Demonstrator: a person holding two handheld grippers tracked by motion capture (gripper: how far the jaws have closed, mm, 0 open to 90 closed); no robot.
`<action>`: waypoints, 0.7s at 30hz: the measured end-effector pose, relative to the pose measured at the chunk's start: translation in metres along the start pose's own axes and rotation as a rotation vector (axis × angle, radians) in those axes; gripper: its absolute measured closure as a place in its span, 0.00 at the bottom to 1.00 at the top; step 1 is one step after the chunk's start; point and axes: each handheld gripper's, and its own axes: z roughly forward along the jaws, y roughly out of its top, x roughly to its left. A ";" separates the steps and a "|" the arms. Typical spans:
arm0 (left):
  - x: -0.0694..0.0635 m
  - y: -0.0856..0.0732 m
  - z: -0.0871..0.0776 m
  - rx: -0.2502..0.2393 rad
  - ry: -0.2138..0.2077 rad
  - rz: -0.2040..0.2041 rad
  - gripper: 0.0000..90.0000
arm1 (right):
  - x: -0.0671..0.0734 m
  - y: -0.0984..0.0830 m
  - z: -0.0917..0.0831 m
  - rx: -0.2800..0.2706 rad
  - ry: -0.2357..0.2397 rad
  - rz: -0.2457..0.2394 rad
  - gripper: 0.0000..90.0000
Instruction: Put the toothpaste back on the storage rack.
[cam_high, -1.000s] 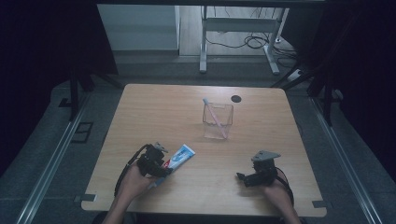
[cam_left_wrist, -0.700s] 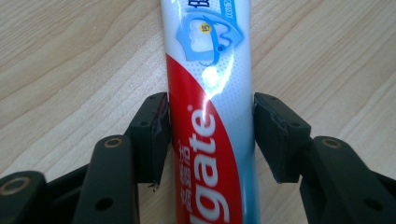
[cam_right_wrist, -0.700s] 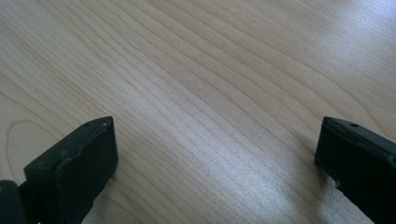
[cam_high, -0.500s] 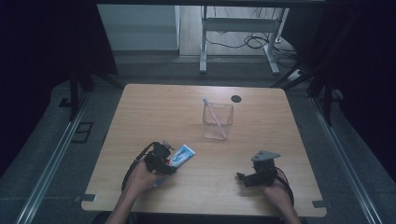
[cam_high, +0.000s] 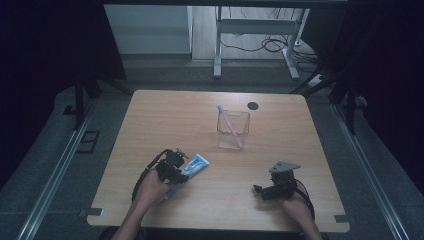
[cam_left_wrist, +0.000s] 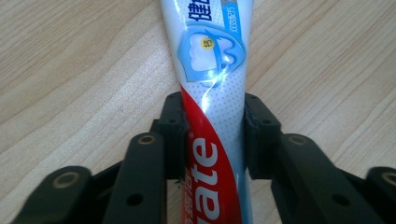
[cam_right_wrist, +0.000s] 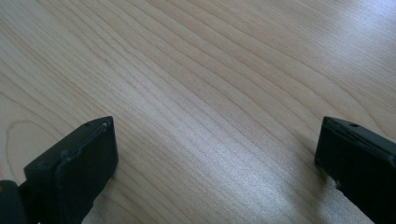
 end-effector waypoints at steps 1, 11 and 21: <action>0.000 0.000 -0.001 0.000 0.004 0.007 0.76 | 0.000 0.000 0.000 0.000 0.000 0.000 0.00; 0.001 0.000 -0.004 -0.047 0.024 0.003 0.81 | 0.000 0.000 0.000 0.000 0.000 0.000 0.00; 0.002 0.004 -0.019 -0.134 0.007 0.019 0.81 | 0.000 0.000 0.000 0.001 0.000 -0.001 0.00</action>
